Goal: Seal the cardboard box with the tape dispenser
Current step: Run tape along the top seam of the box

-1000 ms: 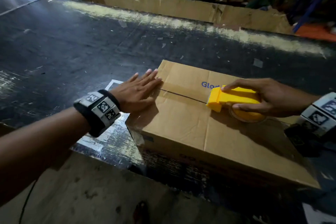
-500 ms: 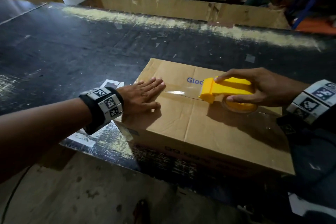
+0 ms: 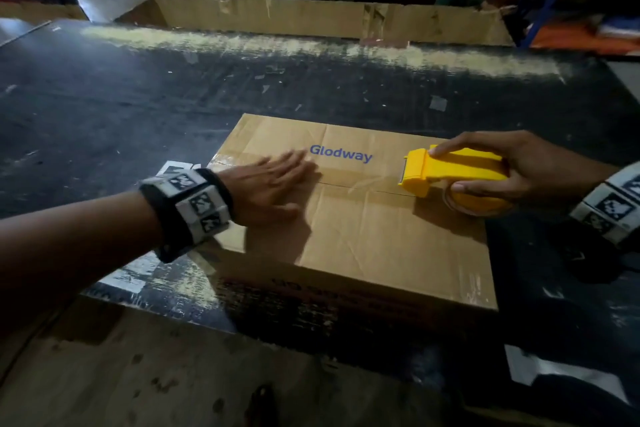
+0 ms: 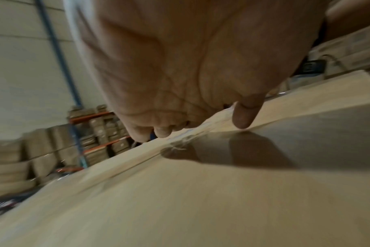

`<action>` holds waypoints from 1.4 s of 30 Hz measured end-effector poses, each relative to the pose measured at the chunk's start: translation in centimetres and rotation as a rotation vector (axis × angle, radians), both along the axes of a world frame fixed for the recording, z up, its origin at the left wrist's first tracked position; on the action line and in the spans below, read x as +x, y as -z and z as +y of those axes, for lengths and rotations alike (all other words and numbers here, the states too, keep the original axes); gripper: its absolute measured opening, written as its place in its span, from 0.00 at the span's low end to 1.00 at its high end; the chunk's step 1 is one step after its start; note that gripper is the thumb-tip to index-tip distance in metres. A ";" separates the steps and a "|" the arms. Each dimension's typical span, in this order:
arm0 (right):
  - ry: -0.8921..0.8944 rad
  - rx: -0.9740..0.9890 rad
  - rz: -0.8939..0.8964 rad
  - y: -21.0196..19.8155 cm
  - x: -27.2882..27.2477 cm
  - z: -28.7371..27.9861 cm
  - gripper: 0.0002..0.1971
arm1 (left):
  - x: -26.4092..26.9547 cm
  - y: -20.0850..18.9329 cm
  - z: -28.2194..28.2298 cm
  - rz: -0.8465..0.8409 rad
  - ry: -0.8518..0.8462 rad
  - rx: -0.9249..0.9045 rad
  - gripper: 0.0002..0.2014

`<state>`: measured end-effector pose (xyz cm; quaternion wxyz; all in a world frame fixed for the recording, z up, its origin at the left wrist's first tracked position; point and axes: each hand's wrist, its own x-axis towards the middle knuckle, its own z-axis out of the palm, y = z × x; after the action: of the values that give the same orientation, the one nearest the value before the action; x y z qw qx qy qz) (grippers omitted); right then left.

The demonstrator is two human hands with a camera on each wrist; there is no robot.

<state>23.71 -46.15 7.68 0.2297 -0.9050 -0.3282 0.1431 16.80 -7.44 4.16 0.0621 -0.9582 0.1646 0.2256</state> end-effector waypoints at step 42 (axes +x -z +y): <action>0.331 -0.133 0.031 4.5 -1.9 -20.6 0.32 | 1.8 0.9 -13.8 0.069 0.073 0.037 0.51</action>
<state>21.80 -66.77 3.22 0.1949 -0.9575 -0.1610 0.1388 18.56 -21.25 3.24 0.0822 -0.9419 0.1974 0.2591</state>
